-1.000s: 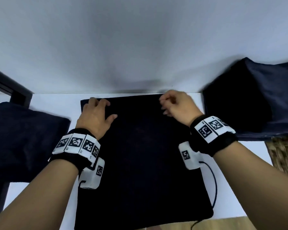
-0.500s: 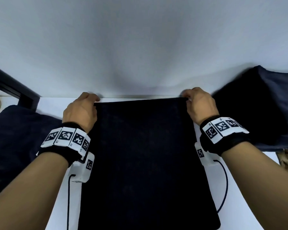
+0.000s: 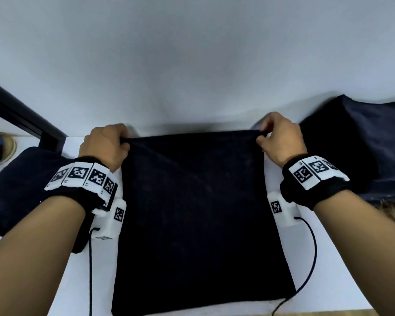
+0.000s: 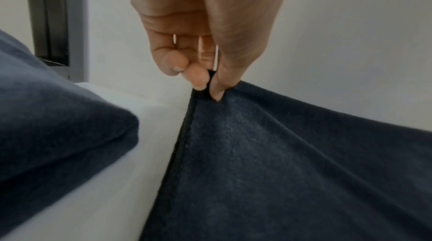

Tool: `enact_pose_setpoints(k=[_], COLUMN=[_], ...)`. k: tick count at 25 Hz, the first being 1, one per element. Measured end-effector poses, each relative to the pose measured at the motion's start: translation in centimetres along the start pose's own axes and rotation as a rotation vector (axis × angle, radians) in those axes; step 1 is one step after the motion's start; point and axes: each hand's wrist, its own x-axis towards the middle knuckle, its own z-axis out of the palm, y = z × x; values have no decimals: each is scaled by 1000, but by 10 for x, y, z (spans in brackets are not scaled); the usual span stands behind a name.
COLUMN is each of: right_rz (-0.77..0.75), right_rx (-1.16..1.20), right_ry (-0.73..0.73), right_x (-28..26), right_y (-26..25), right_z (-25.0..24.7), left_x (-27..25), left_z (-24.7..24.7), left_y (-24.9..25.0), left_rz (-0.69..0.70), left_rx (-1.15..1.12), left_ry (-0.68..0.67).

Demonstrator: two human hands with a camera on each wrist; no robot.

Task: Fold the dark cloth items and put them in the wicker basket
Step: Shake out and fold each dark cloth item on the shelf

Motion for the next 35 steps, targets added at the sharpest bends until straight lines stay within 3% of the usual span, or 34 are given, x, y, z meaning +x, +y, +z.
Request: enact_pose_setpoints(k=[5, 8, 12, 17, 21, 24, 27, 31, 33, 35], right_rz=[-80, -120, -188, -198, -184, -190, -172, -133, -118, -126], right_rx=[123, 168, 153, 42, -86, -75, 57, 248, 428, 496], right_ry=[208, 244, 127, -109, -250, -233, -137, 106, 145, 136], right_x=[-38, -97, -176, -227, -237, -236, -220, -160, -143, -149], right_y=[-20, -15, 24, 77, 94, 97, 84, 49, 36, 37], right_z=[-41, -59, -55, -16, 10, 8, -9, -35, -47, -51], left_x=[-39, -94, -177, -239, -245, -244, -229, -180, -168, -172], left_z=[-42, -49, -19, 39, 66, 64, 44, -1, -24, -32], left_y=[-2, -12, -38, -64, -71, -67, -61, -34, -18, -13], left_rz=[7, 30, 193, 276, 209, 223, 152, 35, 41, 83], left_rx=[-558, -643, -582, -437, -226, -204, -336, -683, -825, -838], left_ry=[214, 297, 285, 92, -93, -118, -35, 176, 275, 280])
